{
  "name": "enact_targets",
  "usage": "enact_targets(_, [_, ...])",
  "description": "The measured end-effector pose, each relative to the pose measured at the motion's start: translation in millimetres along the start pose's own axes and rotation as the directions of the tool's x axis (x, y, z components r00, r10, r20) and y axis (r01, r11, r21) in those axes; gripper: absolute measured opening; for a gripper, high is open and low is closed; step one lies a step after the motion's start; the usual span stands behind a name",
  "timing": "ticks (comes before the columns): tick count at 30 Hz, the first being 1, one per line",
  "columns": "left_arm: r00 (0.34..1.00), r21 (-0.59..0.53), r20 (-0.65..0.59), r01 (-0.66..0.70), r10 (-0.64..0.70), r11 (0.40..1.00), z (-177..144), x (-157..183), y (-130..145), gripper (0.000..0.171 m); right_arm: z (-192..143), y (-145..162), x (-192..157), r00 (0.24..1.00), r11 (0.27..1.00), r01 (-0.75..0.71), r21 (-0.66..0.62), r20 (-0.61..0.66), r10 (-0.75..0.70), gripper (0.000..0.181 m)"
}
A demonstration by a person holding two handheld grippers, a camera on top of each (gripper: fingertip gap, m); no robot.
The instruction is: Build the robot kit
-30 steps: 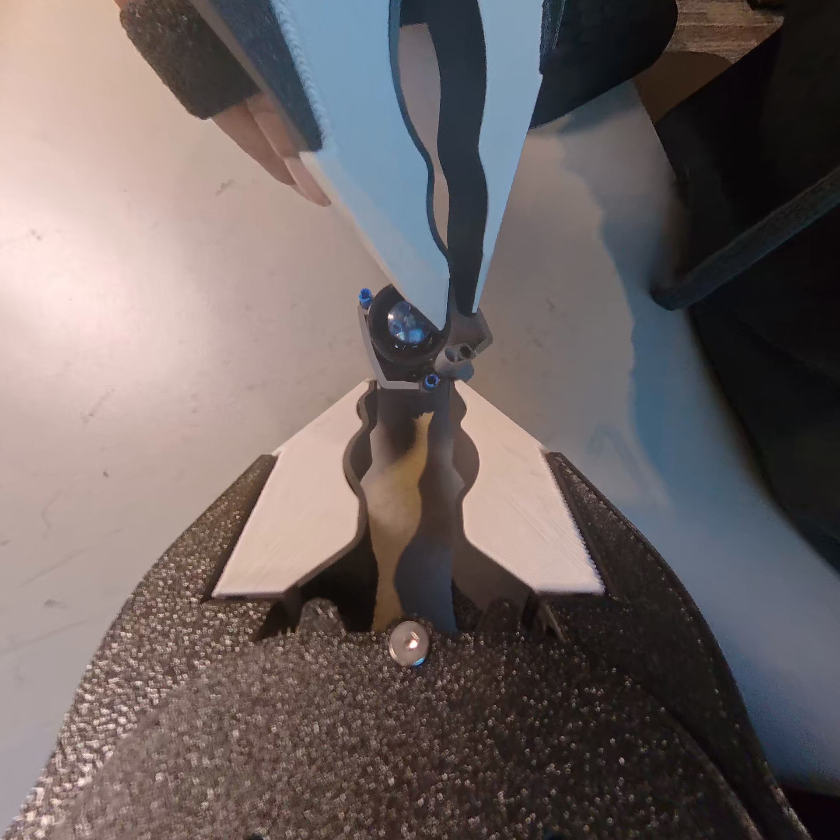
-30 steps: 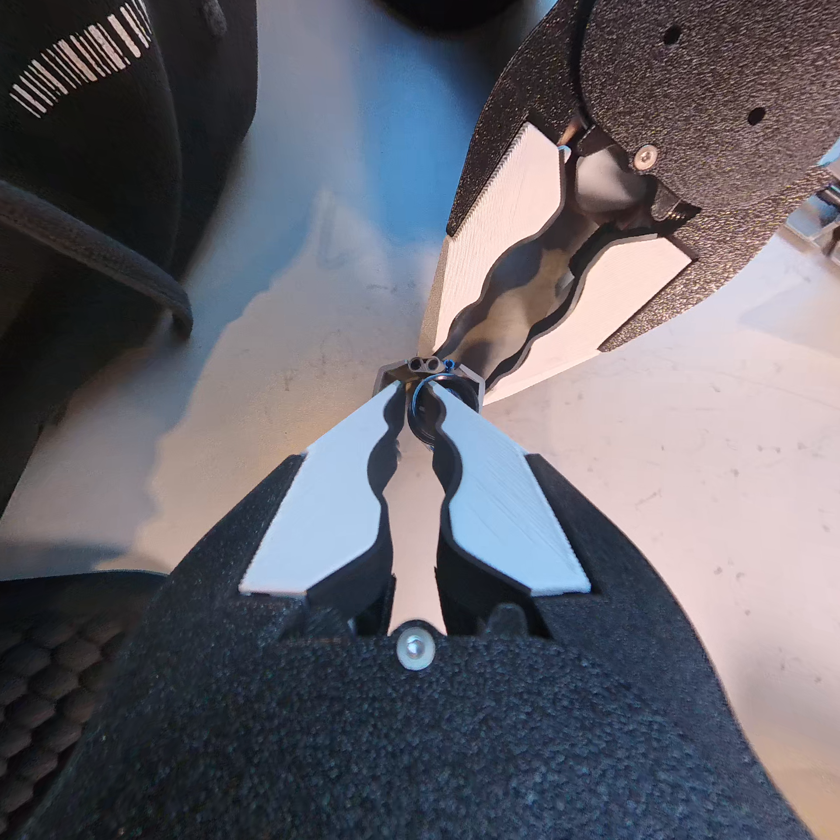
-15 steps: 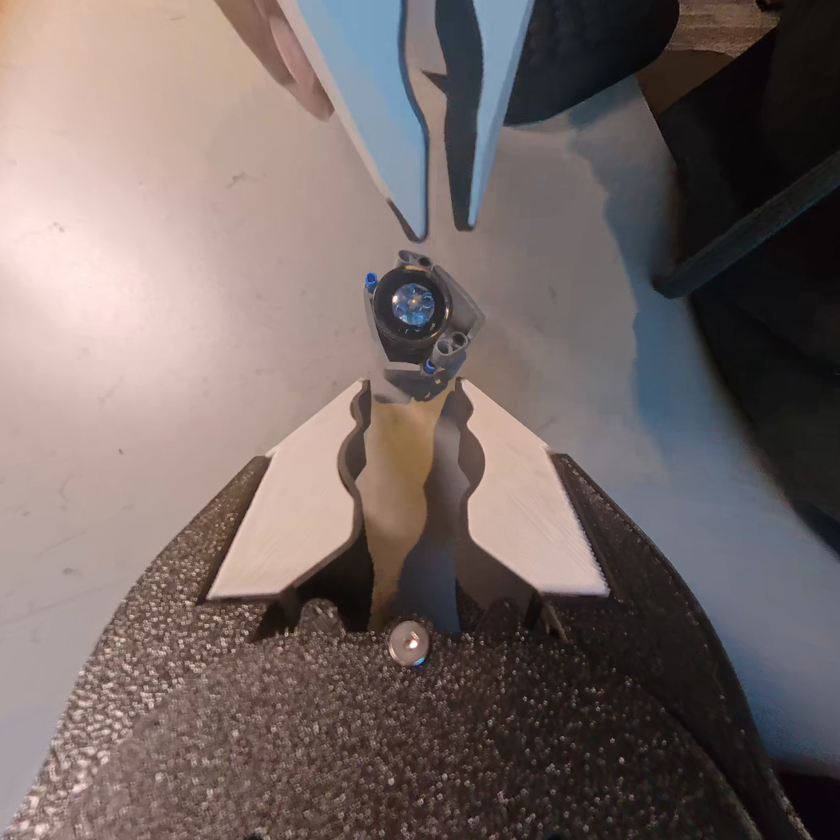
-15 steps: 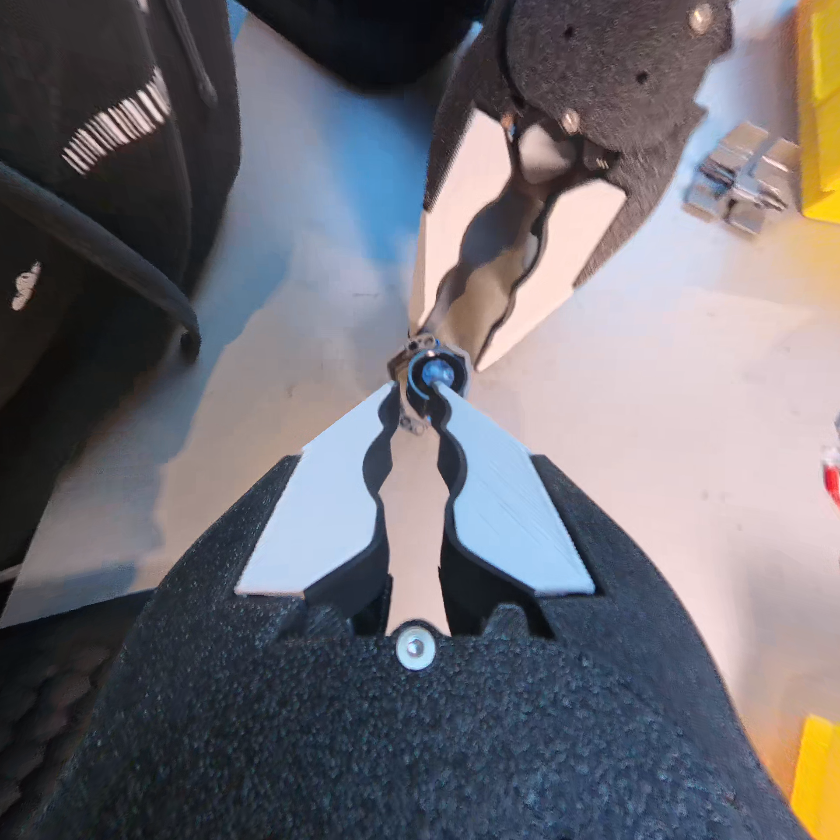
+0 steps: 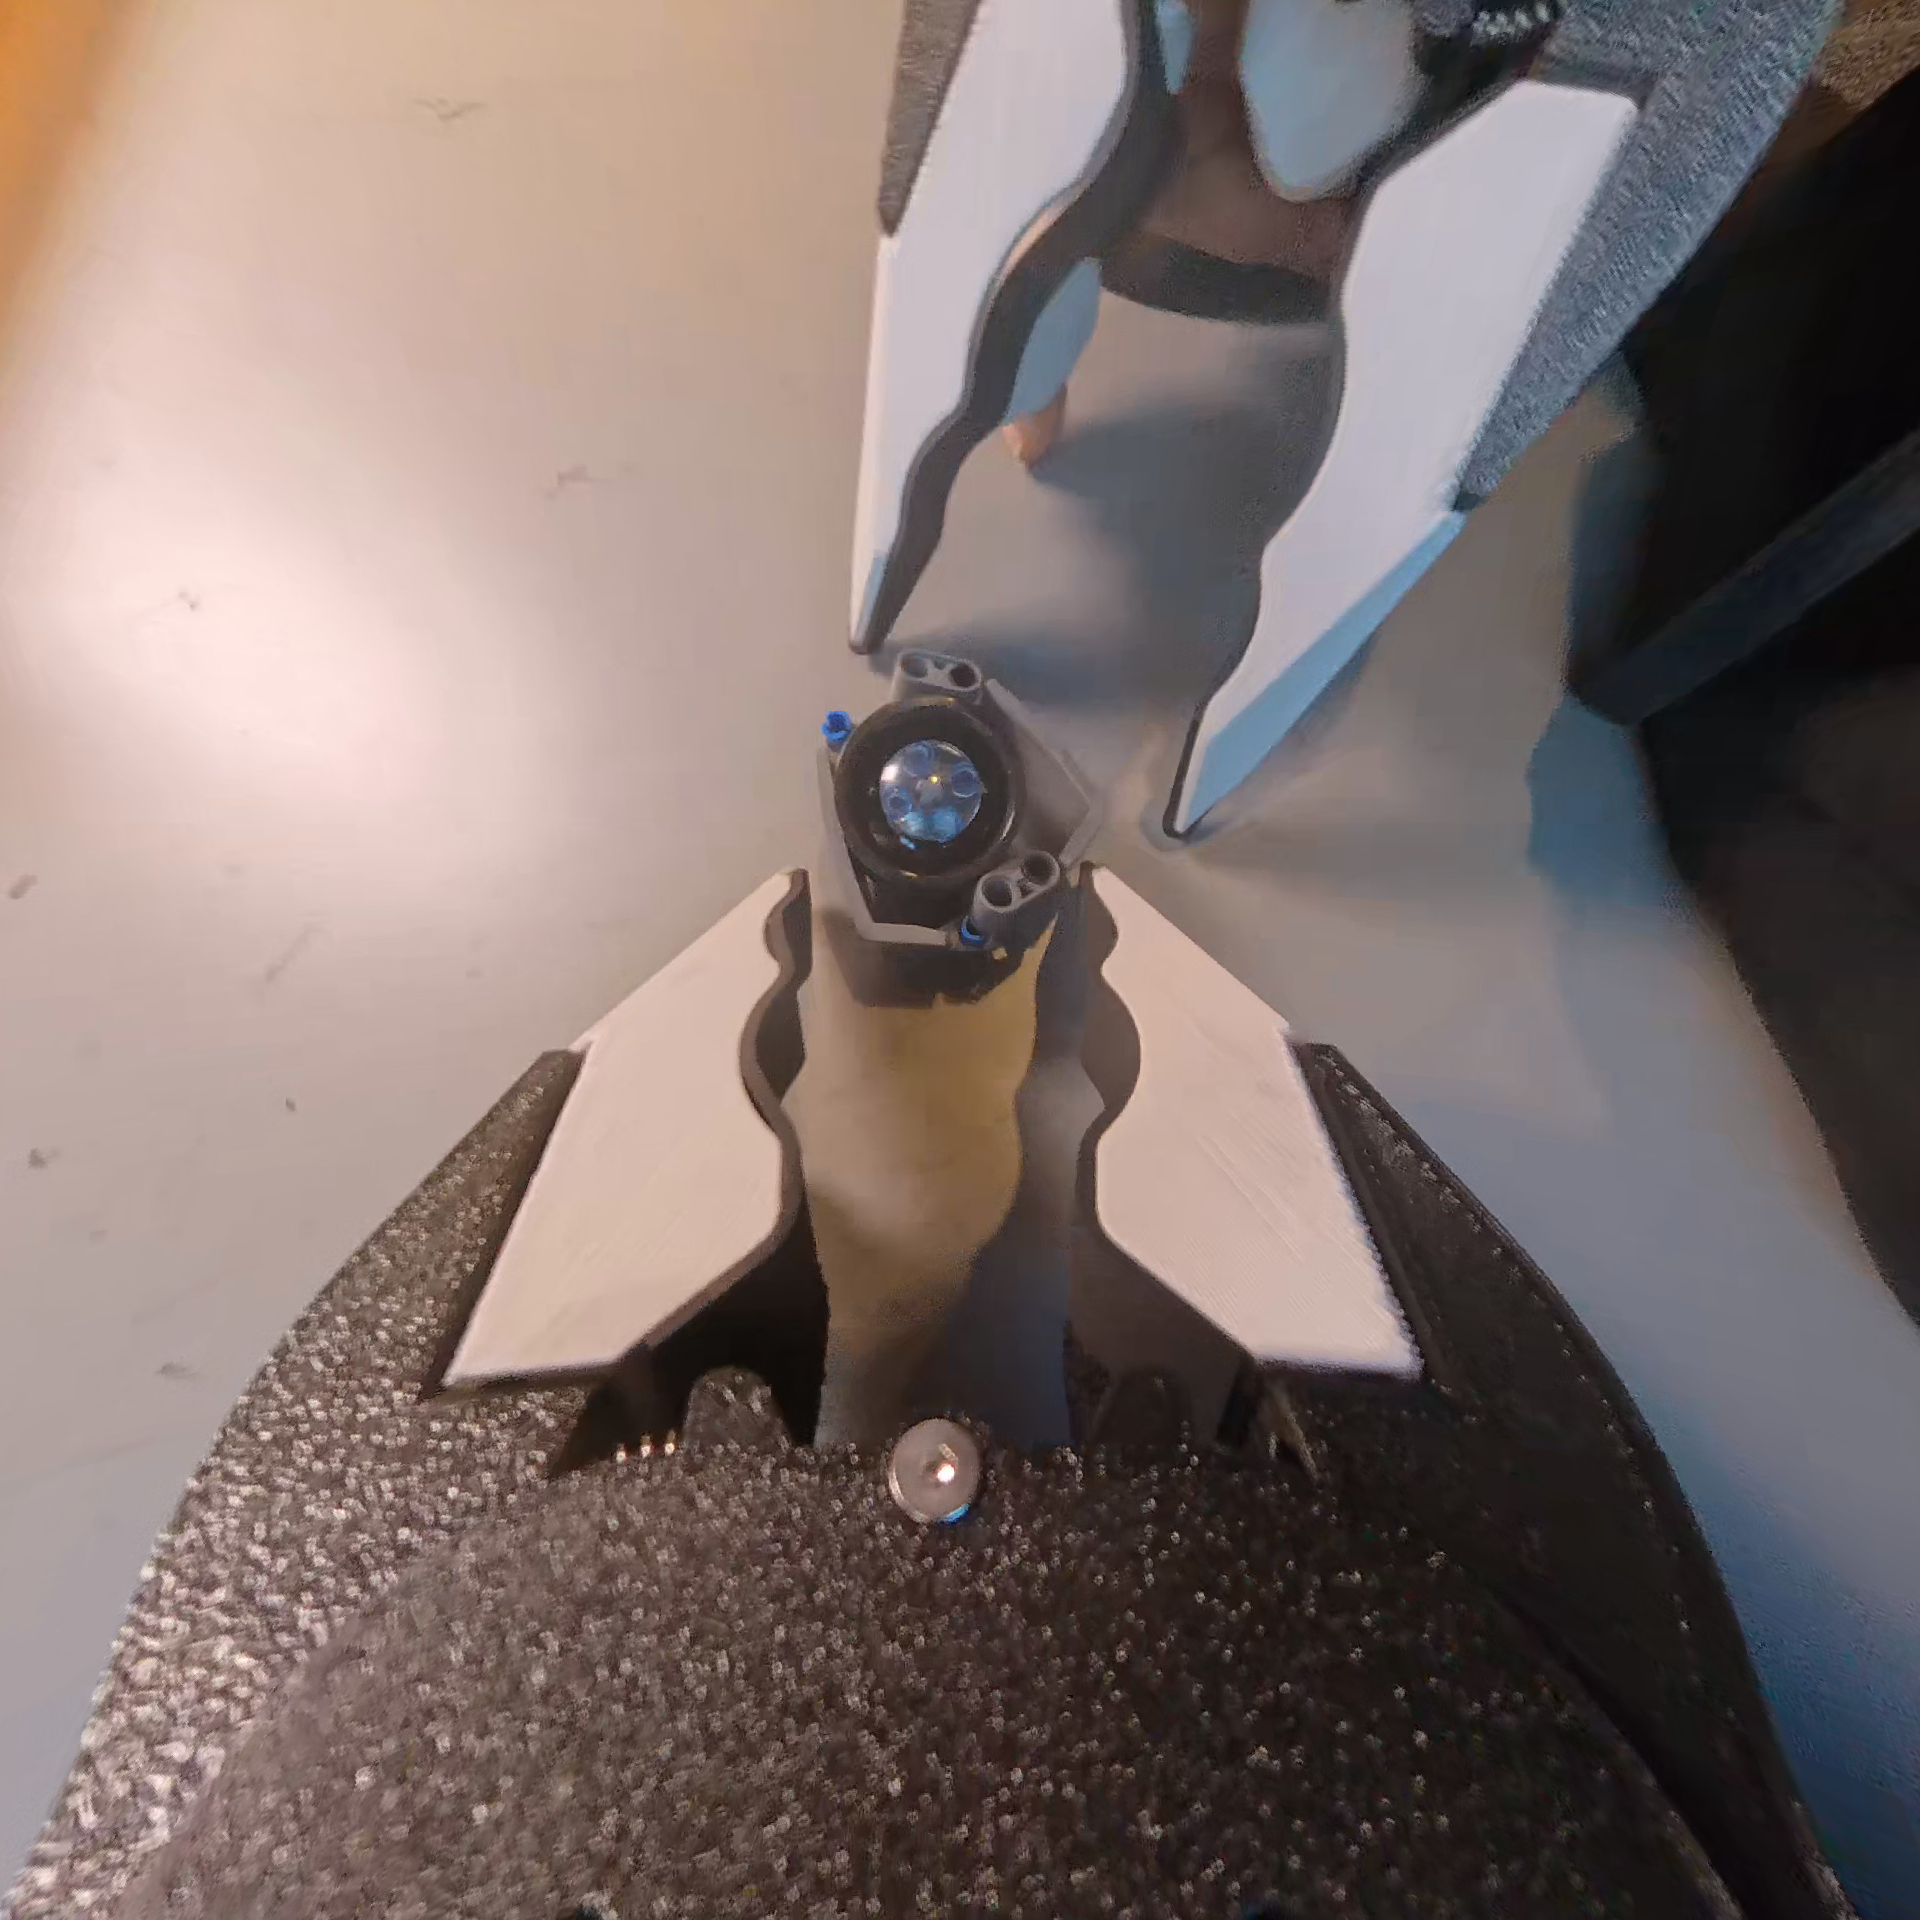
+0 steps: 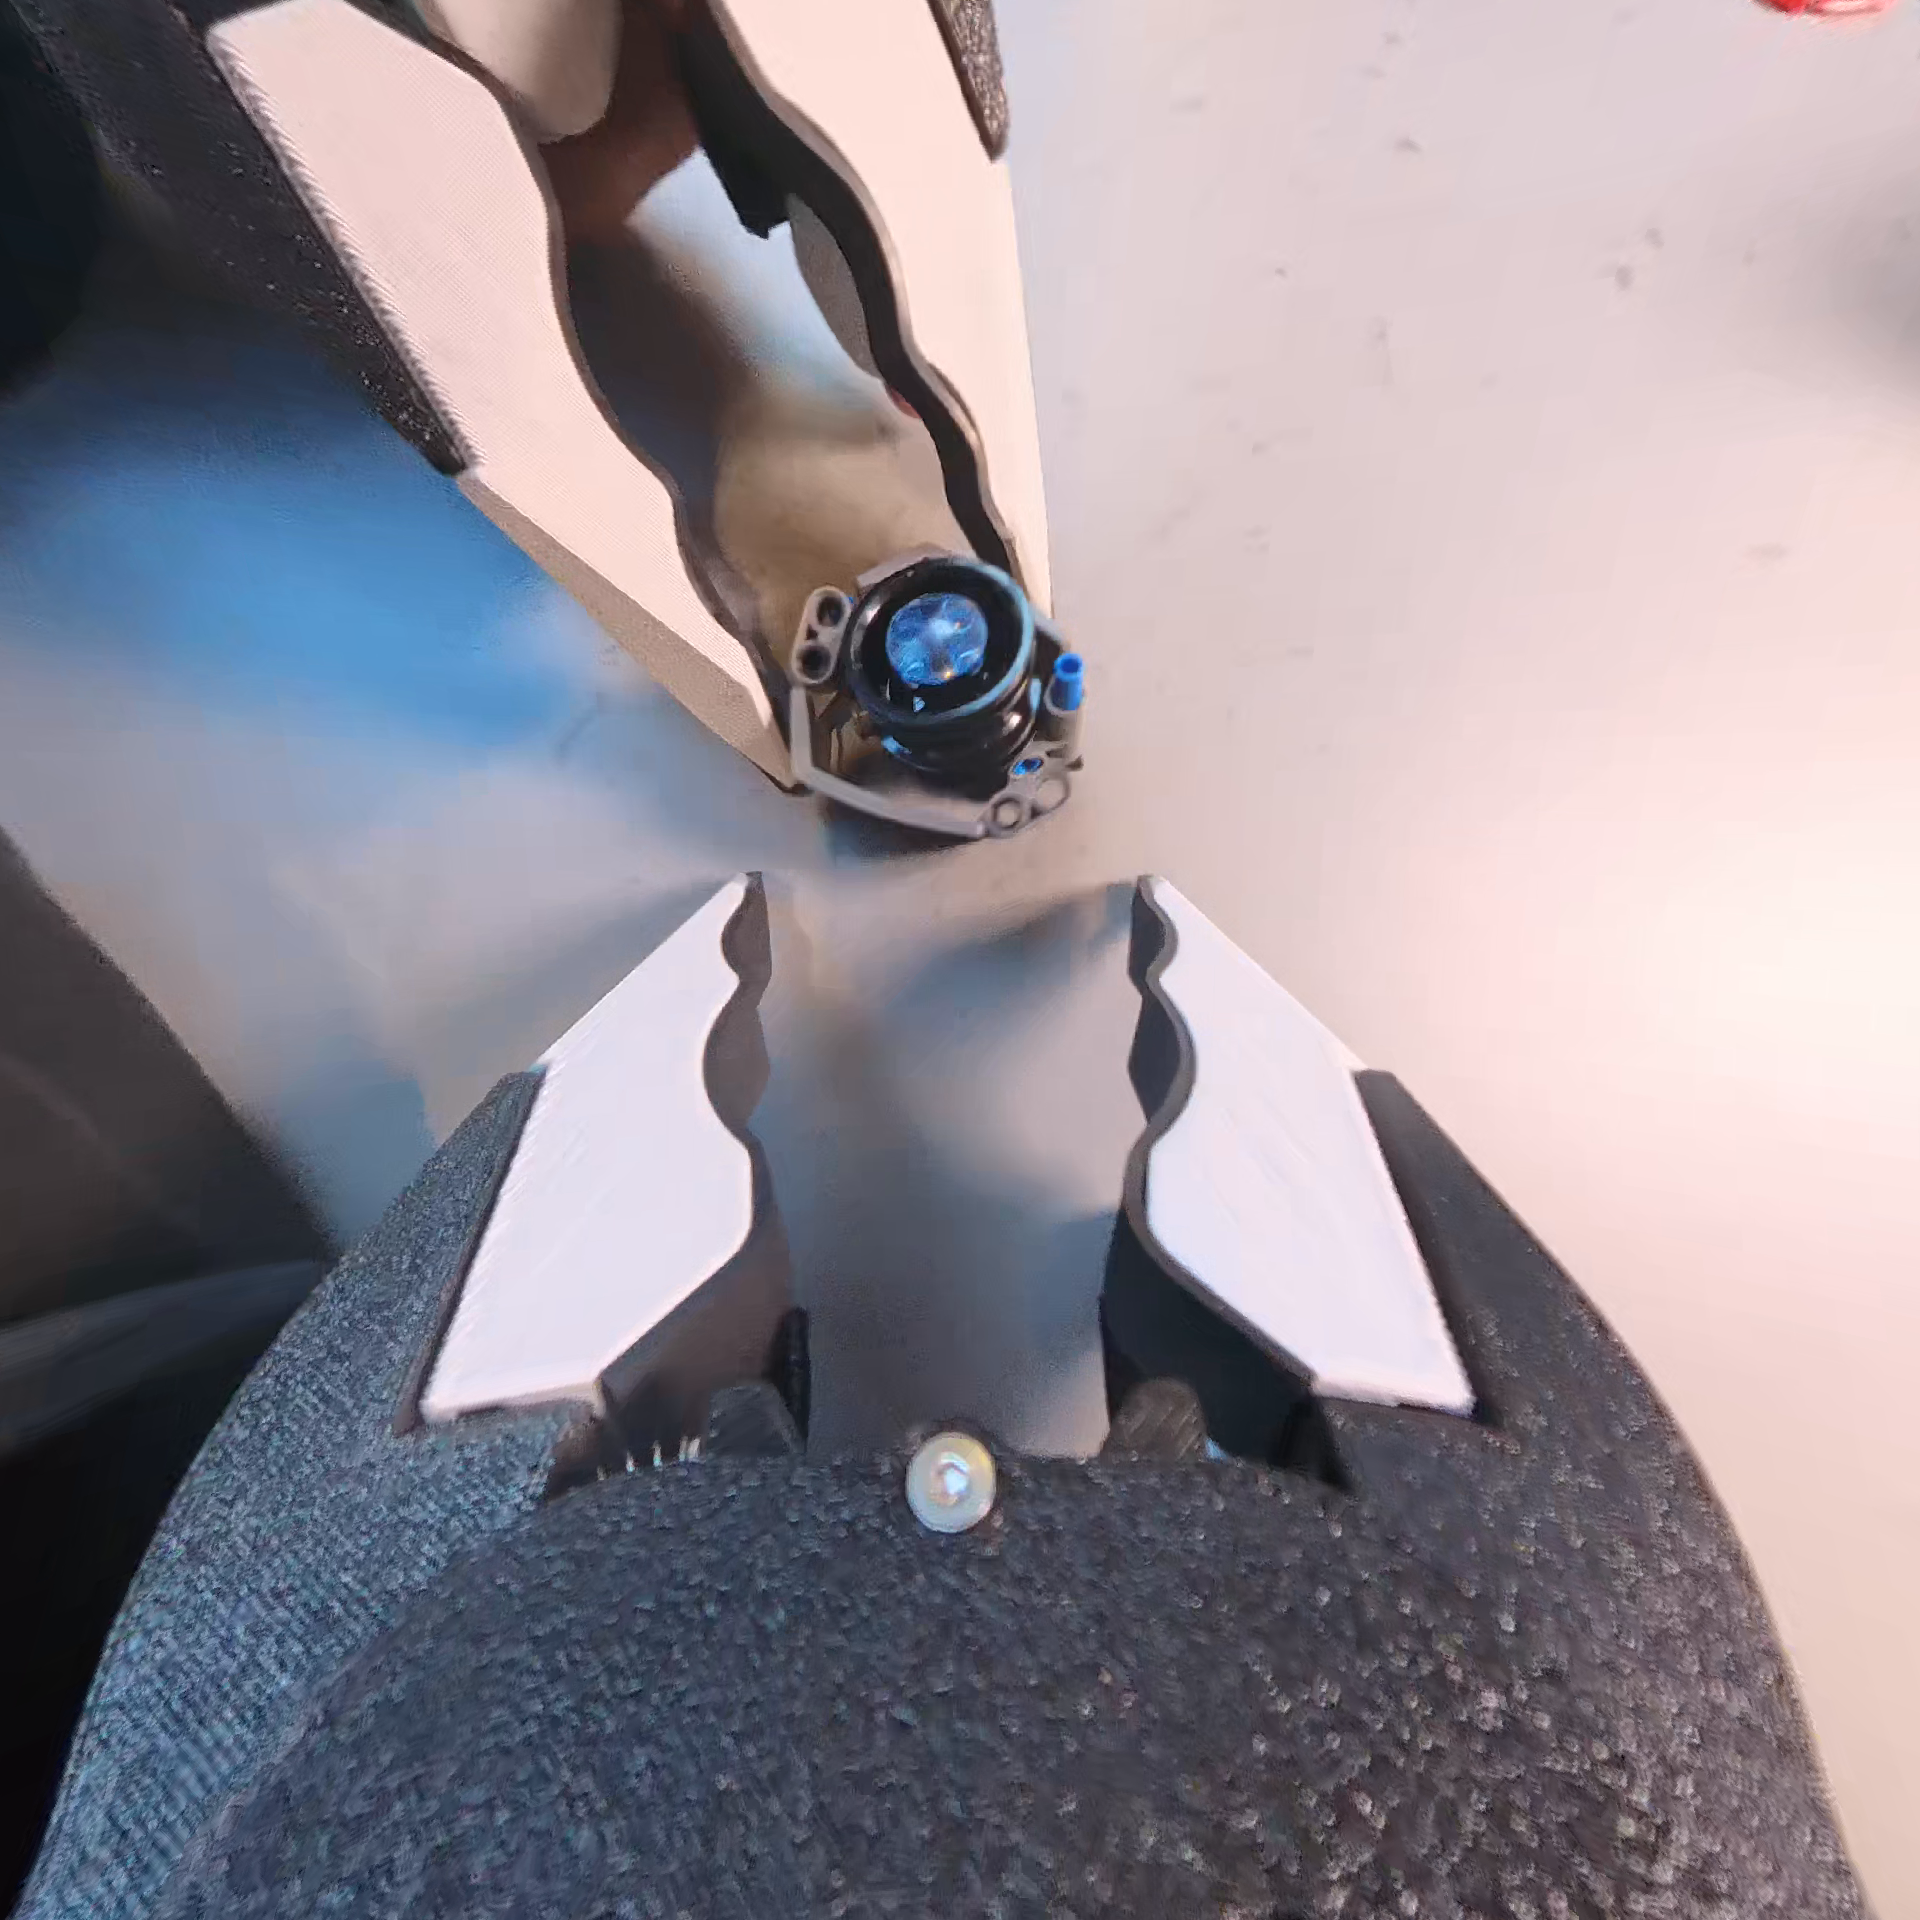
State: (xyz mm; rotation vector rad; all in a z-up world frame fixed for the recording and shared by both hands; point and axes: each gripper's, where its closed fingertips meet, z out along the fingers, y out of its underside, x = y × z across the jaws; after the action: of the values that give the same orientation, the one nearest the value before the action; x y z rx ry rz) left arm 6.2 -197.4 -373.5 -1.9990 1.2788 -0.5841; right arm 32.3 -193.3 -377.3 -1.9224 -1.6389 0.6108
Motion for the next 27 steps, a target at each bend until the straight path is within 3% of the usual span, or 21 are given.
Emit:
enact_targets(6, [1.0, -0.019, -0.004, 0.026, -0.026, 1.0, -0.8, 16.0, 4.9, 0.05, -2.1, -6.7, -4.7, 0.995, 0.995, -0.021, 0.095, -0.097, 0.03, 0.052])
enact_targets(12, [0.998, -0.014, -0.025, 0.057, -0.058, 0.998, -5.0, 23.5, 5.8, 0.047, 2.5, -11.8, -6.5, 0.996, 0.991, 0.089, 0.104, -0.024, -0.087, 0.046])
enact_targets(16, [0.997, -0.006, -0.022, 0.072, -0.072, 0.997, -8.6, 20.6, 7.4, 0.046, 1.1, -20.3, -18.2, 0.987, 0.986, 0.085, 0.141, 0.122, -0.102, 0.049])
enact_targets(21, [0.995, 0.025, -0.029, 0.094, -0.093, 0.995, -13.1, 17.1, 4.5, 0.045, 6.4, -17.7, -17.4, 0.984, 0.987, 0.126, 0.097, 0.111, -0.136, 0.055])
enact_targets(27, [0.995, 0.013, -0.067, 0.072, -0.071, 0.997, -12.7, 26.4, 5.5, 0.041, 5.2, -19.6, -20.6, 0.977, 0.98, 0.166, 0.107, 0.117, -0.178, 0.046])
